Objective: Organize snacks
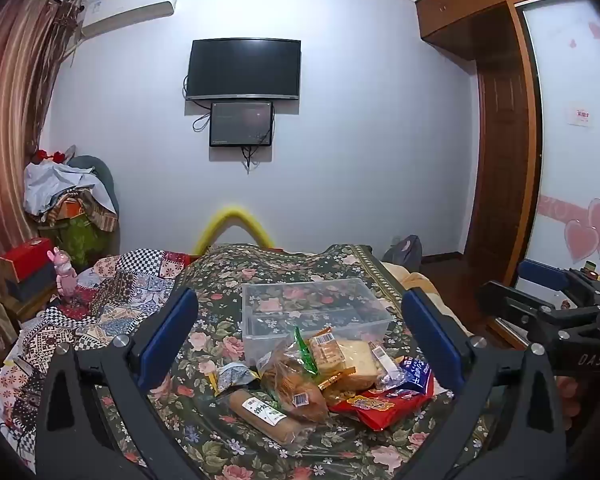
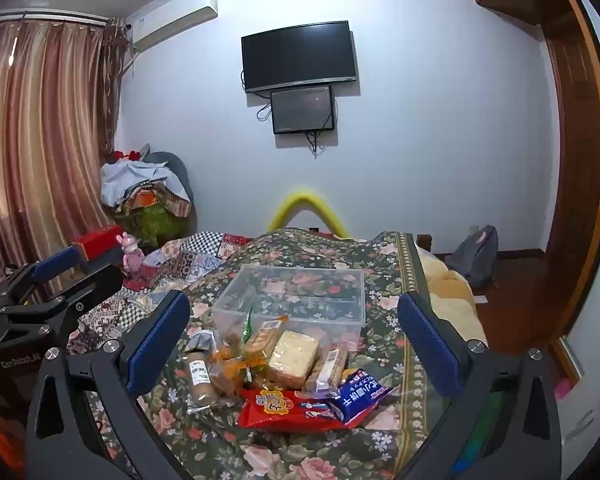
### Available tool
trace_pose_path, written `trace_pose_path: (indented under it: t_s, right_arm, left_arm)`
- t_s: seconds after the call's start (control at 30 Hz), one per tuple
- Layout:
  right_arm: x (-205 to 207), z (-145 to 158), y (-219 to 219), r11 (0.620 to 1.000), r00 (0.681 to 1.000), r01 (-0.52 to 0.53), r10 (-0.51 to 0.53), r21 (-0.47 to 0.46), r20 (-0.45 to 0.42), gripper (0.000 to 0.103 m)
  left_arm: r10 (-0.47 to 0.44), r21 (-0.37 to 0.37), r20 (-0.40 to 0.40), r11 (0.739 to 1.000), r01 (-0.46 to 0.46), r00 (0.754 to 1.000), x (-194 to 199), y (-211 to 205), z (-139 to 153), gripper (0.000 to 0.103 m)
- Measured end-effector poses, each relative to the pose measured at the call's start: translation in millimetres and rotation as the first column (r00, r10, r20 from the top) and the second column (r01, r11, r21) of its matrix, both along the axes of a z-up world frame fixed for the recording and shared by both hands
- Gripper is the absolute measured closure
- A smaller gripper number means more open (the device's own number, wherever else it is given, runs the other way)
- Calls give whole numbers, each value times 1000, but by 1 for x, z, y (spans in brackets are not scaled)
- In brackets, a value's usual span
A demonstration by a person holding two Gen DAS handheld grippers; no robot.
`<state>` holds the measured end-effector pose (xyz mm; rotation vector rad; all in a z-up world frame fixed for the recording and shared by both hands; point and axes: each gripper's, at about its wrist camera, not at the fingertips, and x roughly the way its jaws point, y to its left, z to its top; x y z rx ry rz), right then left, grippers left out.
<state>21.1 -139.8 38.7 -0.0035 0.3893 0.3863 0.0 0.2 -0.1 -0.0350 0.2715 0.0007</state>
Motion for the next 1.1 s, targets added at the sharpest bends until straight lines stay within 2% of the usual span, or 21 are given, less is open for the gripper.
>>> trace_pose_path:
  t_s: [0.53, 0.7, 1.1]
  right_arm:
    - [-1, -1, 2, 1000, 1000, 3, -3, -4, 6, 0]
    - [-2, 7, 4, 1000, 1000, 8, -8, 0, 7, 0]
    - [-1, 1, -4, 1000, 1000, 16, -16, 19, 14, 0]
  left_arm:
    - [4, -8, -4, 1000, -4, 1000, 3, 2, -2, 0]
    - [3, -10, -5, 1000, -3, 1000, 3, 2, -2, 0]
    - [3, -9, -3, 1000, -3, 1000, 4, 0, -3, 0]
